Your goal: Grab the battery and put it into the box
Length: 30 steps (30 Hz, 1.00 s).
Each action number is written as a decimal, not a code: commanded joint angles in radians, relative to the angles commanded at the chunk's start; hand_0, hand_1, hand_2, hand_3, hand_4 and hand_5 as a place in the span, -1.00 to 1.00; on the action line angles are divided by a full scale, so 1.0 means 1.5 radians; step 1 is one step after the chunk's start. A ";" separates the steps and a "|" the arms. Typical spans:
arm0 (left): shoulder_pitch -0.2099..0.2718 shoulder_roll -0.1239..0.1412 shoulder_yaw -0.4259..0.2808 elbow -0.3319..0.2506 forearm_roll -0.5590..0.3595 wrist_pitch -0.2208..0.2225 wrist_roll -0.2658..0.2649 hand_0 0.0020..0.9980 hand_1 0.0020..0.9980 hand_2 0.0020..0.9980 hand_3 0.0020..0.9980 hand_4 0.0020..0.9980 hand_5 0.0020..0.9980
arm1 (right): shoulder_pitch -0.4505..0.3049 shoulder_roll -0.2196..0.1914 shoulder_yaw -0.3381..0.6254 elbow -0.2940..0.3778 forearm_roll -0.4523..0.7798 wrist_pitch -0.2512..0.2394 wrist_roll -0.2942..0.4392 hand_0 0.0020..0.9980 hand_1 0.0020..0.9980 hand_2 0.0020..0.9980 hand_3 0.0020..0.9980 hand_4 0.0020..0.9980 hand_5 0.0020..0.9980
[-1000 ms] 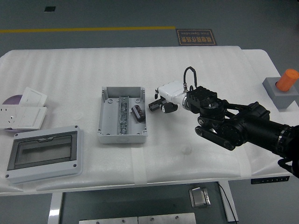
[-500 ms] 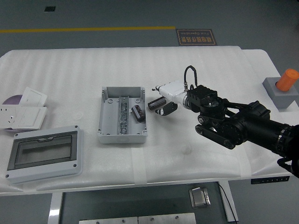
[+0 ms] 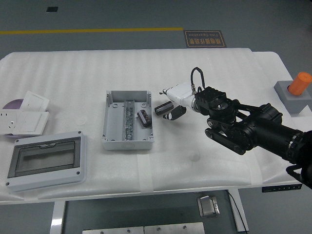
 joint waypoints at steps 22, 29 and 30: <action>0.000 0.001 0.000 -0.001 0.001 0.000 -0.001 0.28 0.33 0.10 0.24 0.42 0.04 | -0.022 0.019 0.020 -0.010 -0.012 0.004 0.009 -0.01 0.37 0.36 0.39 -0.10 -0.40; 0.000 0.001 0.000 -0.001 0.001 0.001 -0.001 0.28 0.33 0.10 0.24 0.42 0.04 | -0.029 0.024 0.026 -0.008 -0.019 0.012 0.010 -0.02 0.36 0.35 0.39 -0.12 -0.42; 0.000 0.000 0.000 -0.001 0.001 0.001 -0.001 0.28 0.33 0.10 0.24 0.42 0.04 | -0.029 0.023 0.025 -0.007 -0.018 0.011 0.010 -0.02 0.36 0.35 0.39 -0.12 -0.42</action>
